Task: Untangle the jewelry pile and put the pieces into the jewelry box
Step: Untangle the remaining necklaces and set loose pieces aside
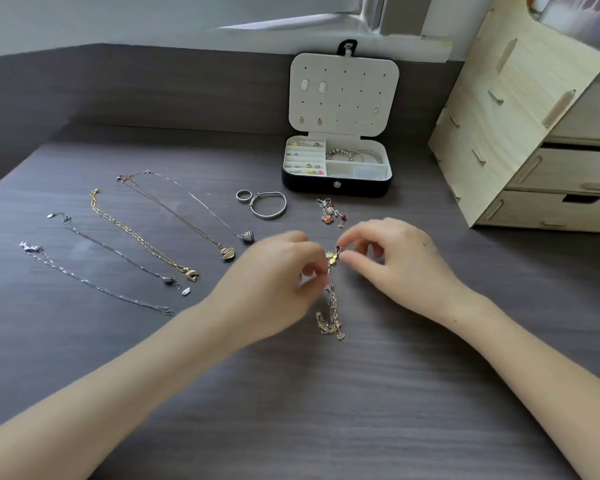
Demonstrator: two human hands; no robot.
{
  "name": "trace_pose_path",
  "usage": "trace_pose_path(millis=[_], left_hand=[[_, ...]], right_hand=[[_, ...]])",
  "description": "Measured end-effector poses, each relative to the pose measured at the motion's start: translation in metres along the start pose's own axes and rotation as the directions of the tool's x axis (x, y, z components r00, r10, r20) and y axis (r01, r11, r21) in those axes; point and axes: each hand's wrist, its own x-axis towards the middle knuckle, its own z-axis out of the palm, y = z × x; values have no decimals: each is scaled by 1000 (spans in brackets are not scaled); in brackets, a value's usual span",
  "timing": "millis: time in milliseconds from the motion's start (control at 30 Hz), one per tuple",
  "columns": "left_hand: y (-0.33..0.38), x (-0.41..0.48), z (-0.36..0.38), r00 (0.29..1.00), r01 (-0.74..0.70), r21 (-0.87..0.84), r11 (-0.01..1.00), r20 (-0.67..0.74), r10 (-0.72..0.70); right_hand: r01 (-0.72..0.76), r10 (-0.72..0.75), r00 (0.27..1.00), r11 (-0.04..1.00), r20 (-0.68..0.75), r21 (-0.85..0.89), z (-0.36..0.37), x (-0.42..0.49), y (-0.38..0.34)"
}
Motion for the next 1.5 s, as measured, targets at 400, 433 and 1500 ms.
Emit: trace_pose_path(millis=[400,433,1500], left_hand=[[3,-11,4,976,143,-65,988,173,-130],[2,-12,1,970,148,-64,987,203,-133],[-1,-12,-9,928,232,-103,967,322,-188]], right_hand=[[-3,-12,995,989,-96,-148,9,16,-1],[17,-23,999,992,-46,-126,9,16,-5],[-292,173,857,939,485,181,-31,-6,-12]])
